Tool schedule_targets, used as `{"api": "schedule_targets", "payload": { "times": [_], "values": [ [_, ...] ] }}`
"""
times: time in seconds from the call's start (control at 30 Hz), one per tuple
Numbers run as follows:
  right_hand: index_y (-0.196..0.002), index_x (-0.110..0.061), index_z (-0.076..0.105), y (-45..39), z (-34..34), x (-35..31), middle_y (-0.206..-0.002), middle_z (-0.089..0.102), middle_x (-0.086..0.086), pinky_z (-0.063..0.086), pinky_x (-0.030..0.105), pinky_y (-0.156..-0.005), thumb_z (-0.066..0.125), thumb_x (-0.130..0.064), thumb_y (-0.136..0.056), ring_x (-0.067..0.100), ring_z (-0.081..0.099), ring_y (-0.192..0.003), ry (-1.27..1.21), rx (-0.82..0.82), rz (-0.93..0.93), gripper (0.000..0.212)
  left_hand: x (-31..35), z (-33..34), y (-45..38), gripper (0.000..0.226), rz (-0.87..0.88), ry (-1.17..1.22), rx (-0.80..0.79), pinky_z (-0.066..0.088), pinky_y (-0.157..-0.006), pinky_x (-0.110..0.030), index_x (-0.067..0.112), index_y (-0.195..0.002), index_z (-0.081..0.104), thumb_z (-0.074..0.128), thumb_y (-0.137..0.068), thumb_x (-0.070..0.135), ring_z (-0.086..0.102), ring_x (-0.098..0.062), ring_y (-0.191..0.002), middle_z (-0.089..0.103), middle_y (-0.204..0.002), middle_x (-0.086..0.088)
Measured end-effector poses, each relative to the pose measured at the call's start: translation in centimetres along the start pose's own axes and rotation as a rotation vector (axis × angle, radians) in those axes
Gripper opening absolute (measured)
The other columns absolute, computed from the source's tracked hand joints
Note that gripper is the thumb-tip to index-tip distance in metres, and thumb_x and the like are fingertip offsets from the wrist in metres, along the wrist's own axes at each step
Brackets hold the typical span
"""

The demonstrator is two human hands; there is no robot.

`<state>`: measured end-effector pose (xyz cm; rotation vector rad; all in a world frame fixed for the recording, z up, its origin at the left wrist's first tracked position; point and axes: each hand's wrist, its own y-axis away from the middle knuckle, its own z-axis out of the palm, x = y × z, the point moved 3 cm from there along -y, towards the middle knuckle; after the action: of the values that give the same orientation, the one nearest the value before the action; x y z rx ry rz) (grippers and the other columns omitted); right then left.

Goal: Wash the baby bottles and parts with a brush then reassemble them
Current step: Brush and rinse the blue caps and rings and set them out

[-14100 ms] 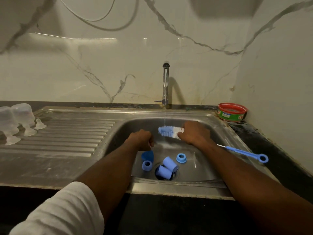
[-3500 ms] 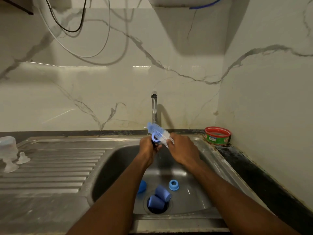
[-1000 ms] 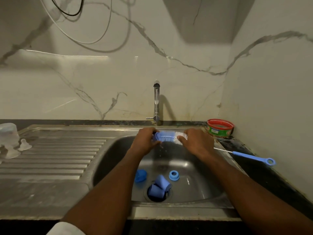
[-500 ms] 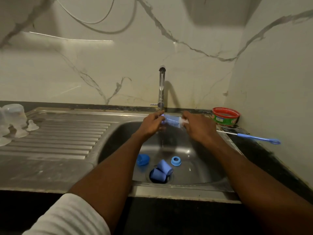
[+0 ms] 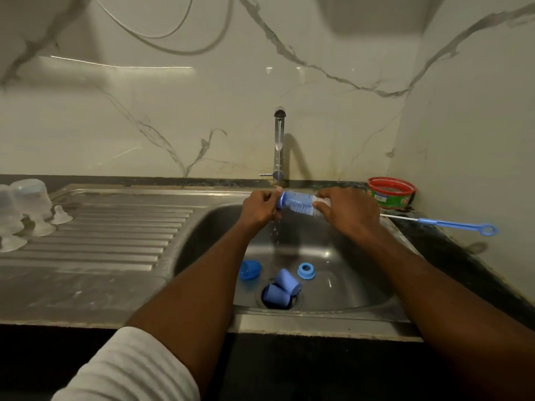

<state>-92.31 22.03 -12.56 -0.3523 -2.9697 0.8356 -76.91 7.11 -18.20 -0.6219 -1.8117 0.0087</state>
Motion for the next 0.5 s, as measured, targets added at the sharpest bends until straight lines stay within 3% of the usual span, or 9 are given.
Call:
{"api": "schedule_targets", "payload": {
  "times": [0.13, 0.27, 0.33, 0.43, 0.5],
  "values": [
    [-0.121, -0.038, 0.067, -0.1, -0.48, -0.68, -0.105, 0.073, -0.004, 0.041, 0.031, -0.067, 0.056, -0.06, -0.093, 0.021, 0.066, -0.093, 0.004, 0.002, -0.045, 0.037, -0.22, -0.09, -0.15, 0.043, -0.078, 0.076, 0.061, 0.062, -0.077, -0.03, 0.008, -0.107, 0.069, 0.051, -0.103, 0.047, 0.072, -0.017, -0.082, 0.073, -0.094, -0.011],
    [-0.119, -0.034, 0.069, 0.16, -0.58, -0.41, -0.103, 0.073, -0.002, 0.041, 0.031, -0.066, 0.056, -0.056, -0.096, 0.023, 0.066, -0.092, -0.056, 0.075, 0.085, 0.034, -0.03, 0.3, -0.05, 0.046, -0.21, 0.328, -0.017, 0.061, -0.086, -0.036, 0.006, -0.107, 0.071, 0.051, -0.103, 0.047, 0.07, -0.021, -0.082, 0.074, -0.093, -0.015],
    [-0.12, -0.034, 0.069, 0.15, -0.08, -0.07, -0.104, 0.073, 0.0, 0.047, 0.033, -0.068, 0.057, -0.056, -0.095, 0.024, 0.067, -0.092, -0.026, 0.027, 0.114, 0.036, 0.05, 0.52, -0.33, 0.045, -0.177, 0.309, -0.018, 0.061, -0.088, -0.036, 0.006, -0.109, 0.072, 0.054, -0.101, 0.046, 0.073, -0.021, -0.089, 0.075, -0.098, -0.014],
    [-0.122, -0.035, 0.068, -0.25, -0.15, -0.39, -0.11, 0.072, -0.001, 0.044, 0.031, -0.069, 0.059, -0.056, -0.093, 0.023, 0.066, -0.097, -0.053, -0.076, 0.074, 0.036, -0.15, 0.23, -0.4, 0.036, -0.141, 0.295, 0.063, 0.062, -0.088, -0.038, 0.011, -0.104, 0.073, 0.058, -0.1, 0.043, 0.074, -0.02, -0.093, 0.075, -0.1, -0.01],
    [-0.124, -0.036, 0.067, -0.5, -0.6, -0.84, -0.113, 0.072, -0.003, 0.044, 0.031, -0.07, 0.06, -0.058, -0.093, 0.022, 0.065, -0.099, -0.083, -0.06, 0.044, 0.039, -0.18, 0.03, -0.28, 0.029, -0.187, 0.361, 0.053, 0.061, -0.09, -0.037, 0.014, -0.1, 0.071, 0.058, -0.101, 0.039, 0.073, -0.021, -0.096, 0.074, -0.103, -0.014]
  ]
}}
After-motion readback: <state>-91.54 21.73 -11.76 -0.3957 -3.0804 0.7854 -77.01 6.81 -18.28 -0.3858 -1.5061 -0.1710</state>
